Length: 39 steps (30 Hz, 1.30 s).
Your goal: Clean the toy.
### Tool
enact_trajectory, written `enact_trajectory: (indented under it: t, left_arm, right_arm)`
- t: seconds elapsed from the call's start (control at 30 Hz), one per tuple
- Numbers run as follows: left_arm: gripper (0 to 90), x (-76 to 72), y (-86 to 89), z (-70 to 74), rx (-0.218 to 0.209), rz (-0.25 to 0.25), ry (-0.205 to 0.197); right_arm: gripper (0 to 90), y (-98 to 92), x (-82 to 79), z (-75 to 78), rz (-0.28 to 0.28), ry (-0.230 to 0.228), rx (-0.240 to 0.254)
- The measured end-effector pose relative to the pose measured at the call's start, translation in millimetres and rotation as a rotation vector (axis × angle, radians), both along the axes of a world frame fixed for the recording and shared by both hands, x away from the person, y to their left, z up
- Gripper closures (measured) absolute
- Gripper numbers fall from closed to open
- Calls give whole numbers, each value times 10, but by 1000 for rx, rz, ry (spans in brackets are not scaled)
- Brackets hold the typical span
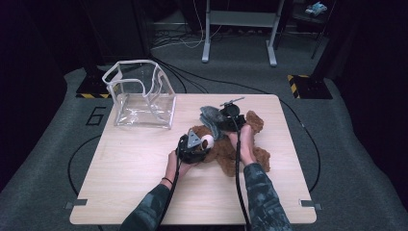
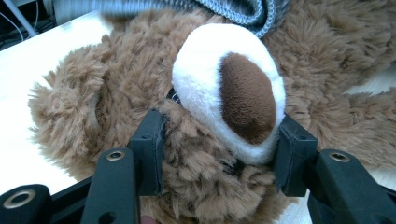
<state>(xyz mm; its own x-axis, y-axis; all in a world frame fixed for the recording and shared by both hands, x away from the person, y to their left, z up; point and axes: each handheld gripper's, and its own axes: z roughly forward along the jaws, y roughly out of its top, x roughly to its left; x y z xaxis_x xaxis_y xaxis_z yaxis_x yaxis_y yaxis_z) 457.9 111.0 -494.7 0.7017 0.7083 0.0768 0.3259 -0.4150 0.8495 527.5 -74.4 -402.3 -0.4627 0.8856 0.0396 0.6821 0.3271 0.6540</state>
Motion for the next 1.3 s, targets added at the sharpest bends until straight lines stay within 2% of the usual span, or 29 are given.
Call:
enact_trajectory:
  t: [0.03,0.07,0.13,0.2,0.23,0.3,0.37,0.43,0.47,0.53,0.63,0.73,0.8,0.87,0.97,1.07,1.1,1.3]
  left_arm:
    - [465,2,1,0,-2,2,0]
    - [465,4,2,0,-3,-1,2]
    - [465,6,5,7,1,-7,9]
    - [465,7,5,7,0,-6,11]
    - [465,7,4,7,1,-6,9]
    - [465,6,-3,5,5,-1,2]
    - [466,4,-2,9,8,-8,8]
    - [465,3,-5,8,13,-5,3]
    - [465,2,-9,4,12,1,-2]
    - [465,2,-7,3,12,2,-2]
    - [465,0,-7,2,8,3,1]
    - [464,-4,-3,8,6,-4,13]
    - [464,3,1,14,11,-3,14]
    - [463,0,0,14,10,3,10]
    - [463,7,1,9,2,3,12]
    - [463,4,-6,16,9,4,13]
    - [464,5,-6,16,9,5,13]
    - [464,6,-3,20,4,-2,22]
  right_arm:
    - [763,-51,-47,69,-19,-19,-7]
    - [763,-111,-103,145,-35,-55,-33]
    - [763,-203,-179,236,-65,-85,-69]
    - [763,-265,-217,267,-97,-107,-116]
    - [763,-296,-221,262,-112,-109,-139]
    - [762,-331,-198,200,-142,-74,-168]
    - [760,-310,-154,100,-136,-48,-177]
    - [759,-259,-105,8,-123,-49,-192]
    - [759,-212,-91,-22,-131,-46,-181]
    - [760,-142,-60,-56,-114,-57,-191]
    - [763,17,-29,-101,-92,-46,-193]
    - [765,201,7,-208,-31,-27,-197]
    - [764,279,3,-233,-11,-13,-215]
    - [764,255,-21,-177,-4,-7,-184]
    - [764,133,-93,-74,-25,-53,-141]
    - [767,91,-131,-108,-6,-57,-196]
    - [768,61,-130,-118,-8,-58,-197]
    - [769,-181,-127,-102,-78,-92,-223]
